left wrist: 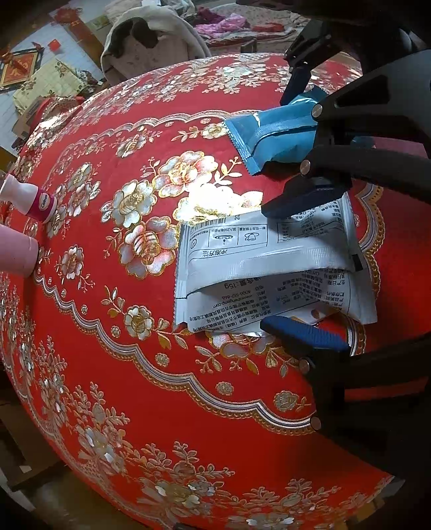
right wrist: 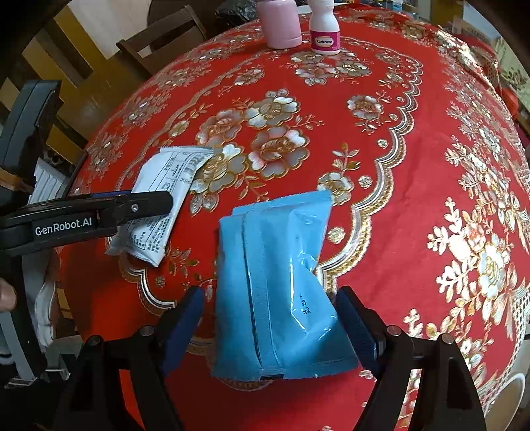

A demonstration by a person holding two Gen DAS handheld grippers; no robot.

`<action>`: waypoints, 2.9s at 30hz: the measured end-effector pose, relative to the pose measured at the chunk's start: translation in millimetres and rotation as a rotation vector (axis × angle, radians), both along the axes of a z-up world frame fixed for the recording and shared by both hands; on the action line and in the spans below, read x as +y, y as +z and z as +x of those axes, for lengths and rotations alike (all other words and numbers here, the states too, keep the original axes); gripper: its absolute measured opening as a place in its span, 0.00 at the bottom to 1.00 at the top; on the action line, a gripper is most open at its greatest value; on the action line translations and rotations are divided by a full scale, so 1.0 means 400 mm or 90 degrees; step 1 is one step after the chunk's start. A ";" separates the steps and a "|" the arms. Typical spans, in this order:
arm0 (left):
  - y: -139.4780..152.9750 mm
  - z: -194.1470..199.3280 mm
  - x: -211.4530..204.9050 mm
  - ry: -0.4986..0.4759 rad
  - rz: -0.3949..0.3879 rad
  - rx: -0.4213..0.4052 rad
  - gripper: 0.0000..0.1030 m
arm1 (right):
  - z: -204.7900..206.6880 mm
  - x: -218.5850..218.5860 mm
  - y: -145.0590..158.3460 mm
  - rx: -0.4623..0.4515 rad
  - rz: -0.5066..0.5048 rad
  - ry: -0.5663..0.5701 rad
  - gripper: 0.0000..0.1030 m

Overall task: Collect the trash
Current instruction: 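Grasp the white snack wrapper with the left gripper while the right grasps the blue packet, then carry the white wrapper and blue packet over the beige bin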

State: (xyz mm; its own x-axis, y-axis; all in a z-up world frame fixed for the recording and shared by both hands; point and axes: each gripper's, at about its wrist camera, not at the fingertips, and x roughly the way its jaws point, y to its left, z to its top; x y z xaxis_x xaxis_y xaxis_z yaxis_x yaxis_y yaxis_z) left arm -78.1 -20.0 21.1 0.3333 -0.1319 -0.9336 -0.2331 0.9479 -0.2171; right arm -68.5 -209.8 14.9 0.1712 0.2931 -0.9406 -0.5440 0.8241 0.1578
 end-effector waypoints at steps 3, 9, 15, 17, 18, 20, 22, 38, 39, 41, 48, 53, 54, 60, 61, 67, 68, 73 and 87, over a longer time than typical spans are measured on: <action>0.004 -0.005 -0.016 -0.024 0.012 -0.011 0.49 | -0.006 -0.008 0.001 -0.022 0.003 -0.026 0.69; 0.049 -0.013 -0.019 -0.045 -0.010 -0.045 0.13 | 0.001 -0.073 0.038 -0.039 0.044 -0.078 0.43; 0.088 -0.004 -0.054 -0.071 -0.028 -0.061 0.13 | -0.009 -0.125 0.087 -0.063 0.068 -0.111 0.43; 0.107 -0.001 -0.079 -0.086 -0.024 -0.071 0.13 | -0.010 -0.142 0.099 -0.067 0.076 -0.126 0.43; 0.114 -0.001 -0.086 -0.092 -0.021 -0.076 0.13 | -0.010 -0.154 0.104 -0.067 0.081 -0.136 0.43; 0.130 0.005 -0.109 -0.107 -0.015 -0.086 0.13 | -0.012 -0.178 0.111 -0.068 0.090 -0.155 0.43; 0.145 0.010 -0.139 -0.125 -0.010 -0.096 0.13 | -0.014 -0.204 0.120 -0.072 0.093 -0.171 0.43; 0.195 0.041 -0.340 -0.233 0.003 -0.131 0.13 | -0.056 -0.409 0.168 -0.101 0.092 -0.294 0.43; 0.197 0.043 -0.354 -0.240 0.003 -0.132 0.13 | -0.059 -0.421 0.169 -0.102 0.091 -0.301 0.43; 0.200 0.045 -0.378 -0.253 0.004 -0.134 0.13 | -0.067 -0.444 0.173 -0.105 0.090 -0.314 0.43; 0.205 0.049 -0.485 -0.308 0.002 -0.139 0.13 | -0.105 -0.542 0.175 -0.108 0.085 -0.373 0.43; 0.203 0.044 -0.575 -0.356 -0.004 -0.139 0.13 | -0.140 -0.619 0.171 -0.107 0.080 -0.421 0.43; 0.202 0.041 -0.591 -0.364 -0.006 -0.139 0.13 | -0.151 -0.640 0.170 -0.107 0.078 -0.434 0.43; 0.196 0.024 -0.707 -0.424 -0.019 -0.135 0.13 | -0.208 -0.746 0.160 -0.103 0.068 -0.499 0.43; 0.195 0.019 -0.727 -0.433 -0.021 -0.134 0.13 | -0.218 -0.763 0.158 -0.101 0.066 -0.511 0.43; 0.186 -0.013 -0.864 -0.500 -0.030 -0.131 0.13 | -0.287 -0.884 0.131 -0.087 0.053 -0.588 0.43; 0.181 -0.019 -0.892 -0.512 -0.033 -0.127 0.13 | -0.297 -0.902 0.126 -0.084 0.051 -0.600 0.43; 0.160 -0.044 -0.990 -0.549 -0.048 -0.109 0.13 | -0.346 -0.993 0.103 -0.069 0.042 -0.655 0.43; 0.087 -0.057 -1.197 -0.592 -0.065 -0.069 0.13 | -0.410 -1.148 0.054 -0.041 0.024 -0.716 0.43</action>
